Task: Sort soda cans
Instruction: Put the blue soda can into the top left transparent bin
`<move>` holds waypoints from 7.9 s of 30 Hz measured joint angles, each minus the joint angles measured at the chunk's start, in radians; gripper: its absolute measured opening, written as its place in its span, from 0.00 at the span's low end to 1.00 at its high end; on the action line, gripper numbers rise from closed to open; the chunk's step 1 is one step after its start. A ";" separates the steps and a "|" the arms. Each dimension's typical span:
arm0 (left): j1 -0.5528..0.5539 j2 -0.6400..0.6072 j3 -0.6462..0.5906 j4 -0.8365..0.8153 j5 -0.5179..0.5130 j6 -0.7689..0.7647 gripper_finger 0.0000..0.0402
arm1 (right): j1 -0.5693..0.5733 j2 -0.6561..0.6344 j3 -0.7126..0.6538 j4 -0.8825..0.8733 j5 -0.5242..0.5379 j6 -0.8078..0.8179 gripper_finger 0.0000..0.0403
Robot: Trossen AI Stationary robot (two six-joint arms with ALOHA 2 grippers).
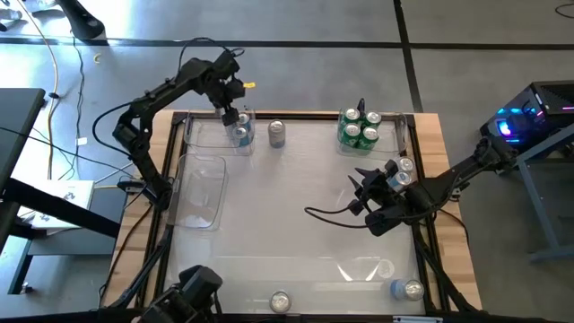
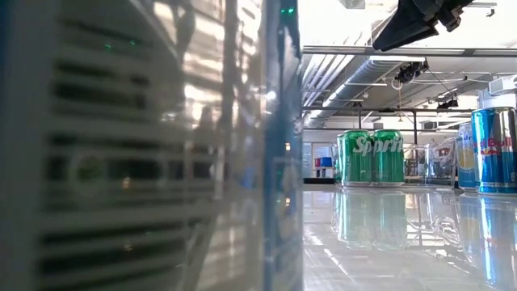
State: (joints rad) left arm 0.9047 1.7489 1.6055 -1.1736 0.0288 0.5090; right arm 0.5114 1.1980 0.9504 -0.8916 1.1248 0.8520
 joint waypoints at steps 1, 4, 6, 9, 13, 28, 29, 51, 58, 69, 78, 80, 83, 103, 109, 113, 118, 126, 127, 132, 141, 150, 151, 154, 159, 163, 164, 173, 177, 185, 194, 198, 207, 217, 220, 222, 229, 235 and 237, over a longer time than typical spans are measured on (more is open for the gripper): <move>0.000 0.000 0.024 -0.018 0.000 0.003 0.76 | 0.000 0.000 0.000 -0.003 0.000 0.000 0.33; 0.000 -0.015 0.090 -0.048 0.000 0.018 0.76 | -0.003 0.000 0.001 0.005 0.002 -0.041 0.33; -0.003 -0.052 0.106 -0.024 0.010 0.015 0.76 | -0.012 0.000 0.028 0.010 0.006 -0.091 0.33; -0.030 -0.138 0.089 0.051 0.064 -0.032 0.76 | -0.059 -0.001 0.117 -0.039 -0.086 -0.166 0.34; -0.124 -0.274 0.003 0.156 0.116 -0.102 0.76 | -0.165 -0.001 0.273 -0.212 -0.359 -0.202 0.40; -0.717 -0.624 -0.522 0.763 -0.178 -0.347 0.76 | -0.522 -0.039 0.246 -0.678 -0.927 -0.046 0.78; -0.749 -0.631 -0.548 0.793 -0.200 -0.351 0.76 | -0.546 -0.046 0.225 -0.673 -0.932 -0.048 0.79; -0.934 -0.635 -0.646 0.880 -0.378 -0.351 0.76 | -0.969 -0.042 -0.064 -0.680 -1.118 -0.293 0.79; -0.934 -0.635 -0.646 0.875 -0.378 -0.351 0.76 | -0.950 -0.042 -0.129 -0.618 -1.110 -0.288 0.79; -0.934 -0.635 -0.646 0.875 -0.378 -0.358 0.76 | -0.935 -0.042 -0.128 -0.560 -1.113 -0.285 0.73; -0.934 -0.635 -0.646 0.887 -0.378 -0.359 0.76 | -0.828 -0.021 -0.052 -0.398 -1.222 -0.179 0.54; -0.934 -0.635 -0.646 0.888 -0.377 -0.359 0.76 | -0.764 0.022 0.014 -0.317 -1.223 -0.151 0.54; -0.934 -0.635 -0.646 0.888 -0.377 -0.370 0.76 | -0.684 0.147 0.163 -0.222 -1.221 -0.152 0.54; -0.970 -0.685 -0.645 0.633 -0.495 -0.570 0.76 | -0.583 1.024 1.203 -0.533 -1.177 -0.626 0.54; -0.992 -0.710 -0.645 0.612 -0.507 -0.597 0.76 | -0.581 1.084 1.247 -0.550 -1.167 -0.651 0.54; -0.998 -0.714 -0.645 0.611 -0.514 -0.603 0.76 | -0.581 1.096 1.246 -0.551 -1.165 -0.661 0.58; -0.998 -0.714 -0.645 0.608 -0.514 -0.603 0.76 | -0.581 1.099 1.246 -0.535 -1.164 -0.680 0.64; -1.000 -0.714 -0.645 0.599 -0.513 -0.606 0.76 | -0.581 1.100 1.246 -0.511 -1.164 -0.765 0.66; -1.002 -0.714 -0.645 0.596 -0.513 -0.610 0.76 | -0.581 1.099 1.246 -0.511 -1.165 -0.768 0.66; -1.027 -0.714 -0.645 0.594 -0.516 -0.613 0.76 | -0.581 1.061 1.243 -0.505 -1.157 -0.775 0.66; -1.080 -0.714 -0.645 0.594 -0.572 -0.638 0.76 | -0.545 0.981 1.243 -0.505 -1.067 -0.809 0.66; -1.111 -0.714 -0.645 0.594 -0.600 -0.652 0.76 | -0.525 0.987 1.158 -0.389 -1.062 -0.836 0.66; -1.112 -0.714 -0.645 0.594 -0.600 -0.655 0.76 | -0.525 0.987 1.137 -0.371 -1.067 -0.846 0.66; -1.112 -0.714 -0.645 0.594 -0.601 -0.655 0.76 | -0.525 0.988 1.084 -0.338 -1.079 -0.835 0.66; -1.112 -0.714 -0.645 0.594 -0.618 -0.655 0.76 | -0.525 0.988 1.033 -0.280 -1.172 -0.853 0.66; -1.112 -0.714 -0.645 0.594 -0.618 -0.658 0.76 | -0.526 0.988 1.023 -0.258 -1.296 -0.889 0.67; -1.112 -0.714 -0.645 0.594 -0.618 -0.662 0.76 | -0.526 0.988 1.023 -0.257 -1.325 -0.904 0.67; -1.112 -0.713 -0.645 0.592 -0.618 -0.662 0.76 | -0.536 0.980 1.027 -0.360 -1.212 -0.876 0.67; -1.138 -0.713 -0.645 0.579 -0.625 -0.657 0.76 | -0.509 0.943 0.968 -0.412 -1.116 -0.885 0.67; -1.231 -0.713 -0.645 0.540 -0.711 -0.693 0.76 | -0.433 0.575 0.511 -0.216 -1.081 -0.825 0.67; -1.202 -0.642 -0.696 0.747 -0.357 -0.416 0.76 | -0.244 0.103 -0.029 0.292 -0.941 -0.473 0.67; -1.141 -0.556 -0.684 0.775 -0.265 -0.321 0.76 | -0.131 -0.015 -0.219 0.582 -0.717 -0.364 0.67; -1.025 -0.311 -0.506 0.709 -0.160 -0.084 0.80 | -0.004 -0.061 -0.442 1.004 -0.530 -0.297 0.67; -0.929 -0.167 -0.453 0.678 -0.007 0.000 0.82 | 0.000 -0.060 -0.443 1.010 -0.527 -0.257 0.67; -0.922 -0.148 -0.451 0.692 -0.009 0.003 0.82 | 0.000 -0.060 -0.443 1.012 -0.528 -0.257 0.67; -0.922 -0.137 -0.449 0.702 -0.013 0.007 0.82 | 0.000 -0.060 -0.443 1.012 -0.530 -0.257 0.67; -0.925 -0.131 -0.451 0.733 -0.011 0.002 0.82 | 0.000 -0.060 -0.442 1.009 -0.530 -0.259 0.67; -0.943 -0.182 -0.453 0.727 -0.011 -0.027 0.82 | 0.000 -0.060 -0.442 1.006 -0.530 -0.266 0.67; -0.948 -0.200 -0.453 0.740 -0.011 -0.027 0.82 | 0.000 -0.060 -0.442 1.006 -0.530 -0.268 0.67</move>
State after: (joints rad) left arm -0.0433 1.5489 1.1526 -0.4341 0.0176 0.4820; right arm 0.5117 1.1385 0.5087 0.1143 0.5949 0.5842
